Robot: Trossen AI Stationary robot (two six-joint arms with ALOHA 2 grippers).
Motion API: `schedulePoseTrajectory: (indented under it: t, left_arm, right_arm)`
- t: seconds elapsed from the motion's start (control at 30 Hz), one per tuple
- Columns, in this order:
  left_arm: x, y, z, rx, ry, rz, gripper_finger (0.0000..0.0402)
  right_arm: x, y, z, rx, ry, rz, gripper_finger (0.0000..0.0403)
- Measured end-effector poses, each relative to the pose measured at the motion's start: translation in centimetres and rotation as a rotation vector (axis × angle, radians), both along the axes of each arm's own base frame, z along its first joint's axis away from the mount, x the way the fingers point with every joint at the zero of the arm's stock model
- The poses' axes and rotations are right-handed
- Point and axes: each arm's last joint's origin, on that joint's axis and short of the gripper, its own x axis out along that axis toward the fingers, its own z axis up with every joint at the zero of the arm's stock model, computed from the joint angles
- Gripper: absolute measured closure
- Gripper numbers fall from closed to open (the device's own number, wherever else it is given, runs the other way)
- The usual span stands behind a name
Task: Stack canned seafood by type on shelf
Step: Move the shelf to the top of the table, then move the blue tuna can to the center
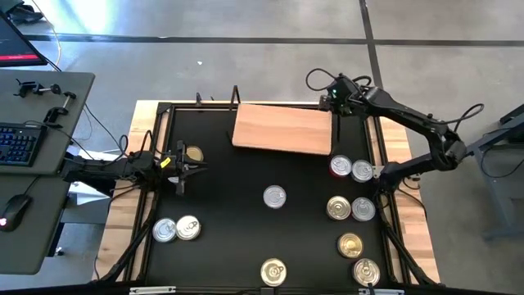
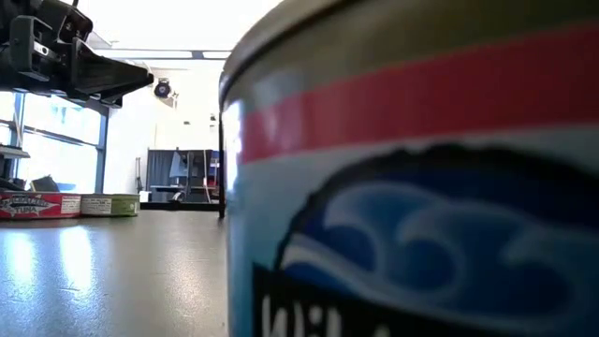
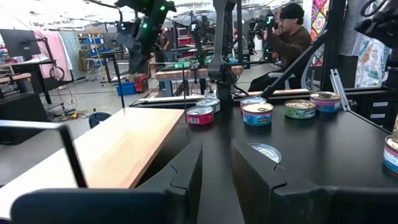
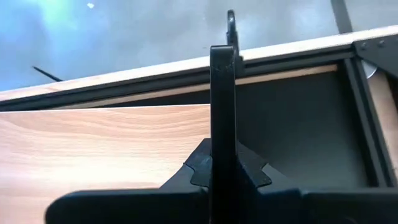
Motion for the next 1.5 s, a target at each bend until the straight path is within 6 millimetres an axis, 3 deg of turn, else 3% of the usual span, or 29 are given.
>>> schedulePoseTrajectory:
  t: [0.3, 0.53, 0.87, 1.0, 1.13, 1.27, 1.37, 1.5]
  left_arm:
    - [0.0, 0.0, 0.0, 0.0, 0.0, -0.001, 0.0326]
    - [0.0, 0.0, 0.0, -0.025, -0.003, -0.002, 0.0326]
    - [0.0, 0.0, 0.0, -0.026, -0.003, -0.001, 0.0326]
    - [0.0, 0.0, 0.0, -0.026, -0.003, -0.001, 0.0326]
    - [0.0, 0.0, 0.0, -0.027, -0.005, -0.001, 0.0326]
    - [0.0, 0.0, 0.3, -0.053, -0.033, -0.002, 0.0326]
    - [0.0, 0.0, 0.6, -0.083, -0.072, -0.015, 0.0326]
    - [-0.1, -0.1, 1.0, -0.101, -0.116, -0.042, 0.0326]
  right_arm:
    - [0.9, -2.9, -2.5, 0.015, 0.085, 0.009, 0.0381]
    - [1.0, -3.2, -2.2, -0.037, 0.078, 0.06, 0.037]
    - [1.4, -3.4, -1.0, -0.181, 0.12, 0.176, 0.0235]
    - [1.8, -2.8, 0.3, -0.289, 0.145, 0.21, 0.0213]
    - [2.0, -0.9, 2.1, -0.4, 0.193, 0.252, 0.021]
    - [2.6, 2.3, 4.3, -0.513, 0.196, 0.336, 0.021]
    - [3.7, 6.0, 5.2, -0.55, 0.141, 0.502, 0.021]
    - [6.3, 13.4, 5.3, -0.53, 0.0, 0.871, 0.021]
